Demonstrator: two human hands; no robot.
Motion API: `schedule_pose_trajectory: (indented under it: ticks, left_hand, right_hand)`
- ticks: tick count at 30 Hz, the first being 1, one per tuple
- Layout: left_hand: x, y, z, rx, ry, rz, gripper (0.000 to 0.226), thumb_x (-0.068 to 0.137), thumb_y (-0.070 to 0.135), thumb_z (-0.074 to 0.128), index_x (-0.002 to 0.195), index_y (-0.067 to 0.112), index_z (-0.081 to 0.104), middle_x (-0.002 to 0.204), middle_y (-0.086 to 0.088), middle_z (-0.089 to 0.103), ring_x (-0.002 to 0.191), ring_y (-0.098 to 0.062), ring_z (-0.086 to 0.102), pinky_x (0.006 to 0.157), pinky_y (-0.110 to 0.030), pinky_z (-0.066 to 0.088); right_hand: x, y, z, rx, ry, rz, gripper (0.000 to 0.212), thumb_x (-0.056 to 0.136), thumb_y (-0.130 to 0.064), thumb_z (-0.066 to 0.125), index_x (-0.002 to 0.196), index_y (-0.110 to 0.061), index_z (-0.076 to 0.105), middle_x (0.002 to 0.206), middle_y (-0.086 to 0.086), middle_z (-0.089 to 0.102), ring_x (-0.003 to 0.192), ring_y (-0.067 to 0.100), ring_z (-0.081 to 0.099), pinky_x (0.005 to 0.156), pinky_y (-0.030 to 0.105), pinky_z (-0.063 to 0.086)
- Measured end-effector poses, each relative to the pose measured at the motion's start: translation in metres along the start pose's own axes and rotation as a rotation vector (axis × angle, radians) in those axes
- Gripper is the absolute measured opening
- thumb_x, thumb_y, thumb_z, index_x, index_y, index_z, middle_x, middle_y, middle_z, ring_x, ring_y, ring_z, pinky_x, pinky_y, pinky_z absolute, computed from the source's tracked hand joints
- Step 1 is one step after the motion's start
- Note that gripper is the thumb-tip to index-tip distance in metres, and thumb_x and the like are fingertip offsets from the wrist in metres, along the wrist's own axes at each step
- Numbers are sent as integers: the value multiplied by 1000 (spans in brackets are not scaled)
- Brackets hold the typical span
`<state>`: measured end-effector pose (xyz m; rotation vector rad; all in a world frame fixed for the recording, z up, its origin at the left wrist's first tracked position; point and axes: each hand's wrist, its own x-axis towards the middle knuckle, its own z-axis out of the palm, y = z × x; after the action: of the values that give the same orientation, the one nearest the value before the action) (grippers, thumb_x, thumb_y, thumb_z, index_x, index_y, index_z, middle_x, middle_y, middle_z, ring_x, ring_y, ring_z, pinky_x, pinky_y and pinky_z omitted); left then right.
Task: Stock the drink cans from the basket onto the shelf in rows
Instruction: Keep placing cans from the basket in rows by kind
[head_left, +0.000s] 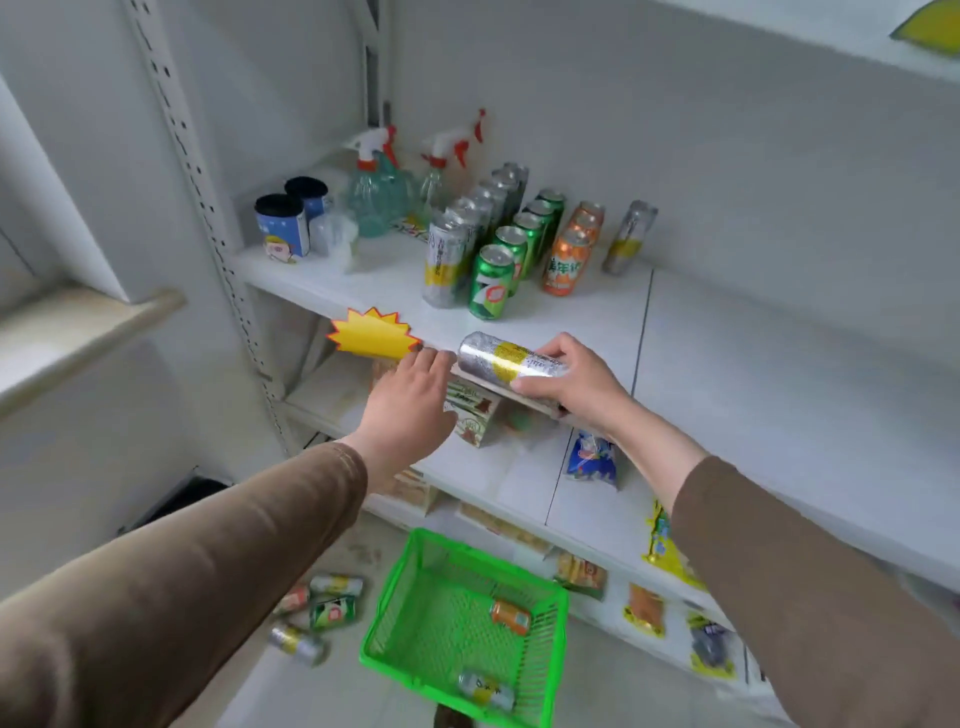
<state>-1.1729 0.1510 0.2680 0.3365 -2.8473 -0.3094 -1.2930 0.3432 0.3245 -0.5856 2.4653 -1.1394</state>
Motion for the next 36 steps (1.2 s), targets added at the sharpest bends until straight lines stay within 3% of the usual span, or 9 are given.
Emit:
schedule_pose_trajectory:
  ticks: [6,10,12,15,24,30,36]
  left_hand:
    - [54,45,3,-3,-91,55,68,85,34,64,143,18,33,137,-6,42,127,-28,40,100,-40,41]
    - [95,84,19,-24,-135,41,70,87,38,63,145,18,31,139,-5,40,128,-27,38,101,-40,40]
    - [116,101,28,-47,-131,27,70,87,38,63,145,18,30,139,-5,40,129,-27,38,102,-40,40]
    - [145,123,39,-65,-127,19,72,86,37,64,146,16,29,138,-6,42,127,-28,40,102,-40,41]
    - [211,155,65,-70,-94,19,73,86,36,64,147,15,28,141,-7,41,128,-28,40,102,-40,41]
    - [238,162,81,-79,-94,41,69,86,36,64,143,15,31,140,-7,40,128,-28,39,101,-41,42]
    - [256,161,89,-90,-95,60,69,86,33,64,143,15,30,141,-7,40,130,-27,38,102,-40,39]
  right_hand:
    - [57,13,-66,-215,108,-79,50,64,-62,81,103,-41,58,112,-2,61,99,22,64,84,50,59]
    - [103,31,-107,-246,184,-80,57,78,-41,84,122,-28,51,122,-3,52,109,23,58,94,46,53]
    - [128,38,-126,-278,216,-85,66,78,-33,85,130,-19,46,127,1,52,112,22,54,97,36,46]
    - [163,50,-150,-327,215,-91,73,78,-24,85,136,-16,43,138,7,51,121,26,54,100,34,44]
    - [240,74,-193,-391,204,-118,65,82,-13,76,139,-24,49,132,13,48,116,34,57,91,26,40]
    - [271,89,-194,-267,269,-93,71,84,-16,79,144,-15,40,142,9,51,125,29,55,93,27,39]
    - [298,93,-194,-231,304,-87,67,88,-12,73,147,-24,44,137,13,39,120,32,55,96,25,37]
